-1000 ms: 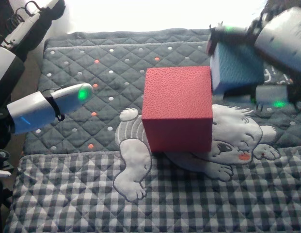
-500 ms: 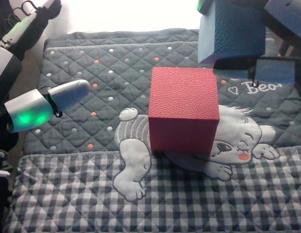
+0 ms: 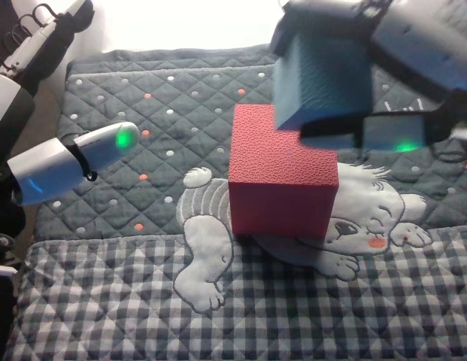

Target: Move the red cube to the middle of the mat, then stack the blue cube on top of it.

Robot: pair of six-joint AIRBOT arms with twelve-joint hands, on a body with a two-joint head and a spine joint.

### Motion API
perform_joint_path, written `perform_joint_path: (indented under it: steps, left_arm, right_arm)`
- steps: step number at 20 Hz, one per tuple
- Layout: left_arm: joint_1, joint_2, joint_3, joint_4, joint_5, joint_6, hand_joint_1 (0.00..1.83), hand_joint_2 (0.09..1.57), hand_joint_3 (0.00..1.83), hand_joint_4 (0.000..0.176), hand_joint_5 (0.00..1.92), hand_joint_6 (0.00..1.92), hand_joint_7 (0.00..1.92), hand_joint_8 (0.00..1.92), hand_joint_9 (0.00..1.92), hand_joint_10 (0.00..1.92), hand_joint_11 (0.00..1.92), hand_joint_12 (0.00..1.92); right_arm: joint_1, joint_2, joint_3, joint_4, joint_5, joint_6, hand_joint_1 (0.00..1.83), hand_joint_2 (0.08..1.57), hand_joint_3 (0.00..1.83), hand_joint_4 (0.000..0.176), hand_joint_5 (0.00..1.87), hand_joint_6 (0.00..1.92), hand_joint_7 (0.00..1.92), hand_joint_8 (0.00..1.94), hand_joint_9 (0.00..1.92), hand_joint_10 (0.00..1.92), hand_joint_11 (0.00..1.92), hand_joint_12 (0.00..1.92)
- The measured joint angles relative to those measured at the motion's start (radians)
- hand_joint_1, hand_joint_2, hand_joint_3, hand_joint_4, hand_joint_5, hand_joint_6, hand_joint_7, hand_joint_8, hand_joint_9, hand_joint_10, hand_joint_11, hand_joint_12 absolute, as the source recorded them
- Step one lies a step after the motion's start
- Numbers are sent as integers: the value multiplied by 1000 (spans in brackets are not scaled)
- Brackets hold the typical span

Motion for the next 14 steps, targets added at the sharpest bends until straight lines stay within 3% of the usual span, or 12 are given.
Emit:
perform_joint_path:
  steps: [3,4,6,7,8,9,10,11,12,13,14]
  left_arm:
    - [2,0,0,-7,3,0,515,1080,13,103,0,0,0,0,0,0,0,0]
    - [4,0,0,-11,2,0,522,1081,12,106,0,0,0,0,0,0,0,0]
    - [4,0,1,-11,3,0,530,1082,10,110,0,0,0,0,0,0,0,0]
    - [4,0,1,-10,3,0,530,1082,9,108,0,0,0,0,0,0,0,0]
    - [4,0,1,-10,3,0,527,1077,7,113,0,0,0,0,0,0,0,0]
    - [5,-1,1,-12,1,0,544,1078,6,112,0,0,0,0,0,0,0,0]
    - [5,-1,1,-15,0,0,556,1080,6,113,0,0,0,0,0,0,0,0]
    - [7,-1,1,-18,-2,0,576,1086,7,108,0,0,0,0,0,0,0,0]
    - [7,-1,1,-18,-3,0,580,1086,7,112,0,0,0,0,0,0,0,0]
    - [7,-1,1,-18,-4,0,580,1086,7,112,0,0,0,0,0,0,0,0]
    - [7,-1,1,-18,-5,0,575,1084,5,120,0,0,0,0,0,0,0,0]
  right_arm:
    - [-5,-31,20,-7,-44,25,1474,1337,0,0,955,1921,1267,1941,1396,1921,1483,1921]
    - [-8,-33,22,-11,-56,26,1072,1471,0,0,585,1840,1242,1941,1377,1921,1469,1921]
    - [-15,-33,23,-13,-80,26,1038,1419,0,0,615,1618,1230,1941,1361,1921,1456,1921]
    - [-15,-34,24,-13,-91,26,1102,1429,0,0,574,1484,718,1941,1035,1921,1159,1921]
    - [-15,-34,24,-14,-93,26,1021,1450,0,0,519,1626,525,1916,753,1921,881,1921]
    - [-15,-34,24,-18,-97,26,451,1462,0,0,103,1013,139,1151,150,1458,185,1921]
    - [-15,-34,24,-29,-103,26,324,1428,0,0,47,819,132,652,29,1106,36,1809]
    - [-16,-34,24,-34,-113,31,287,1386,0,0,9,688,85,385,5,805,6,1593]
    - [-20,-35,24,-35,-113,32,277,1362,0,0,1,441,61,215,0,585,0,1331]
    - [-22,-35,24,-39,-114,32,277,1362,0,0,1,441,61,215,0,585,0,1331]
    - [-22,-35,24,-39,-115,32,230,1346,0,0,0,32,22,42,0,294,0,874]
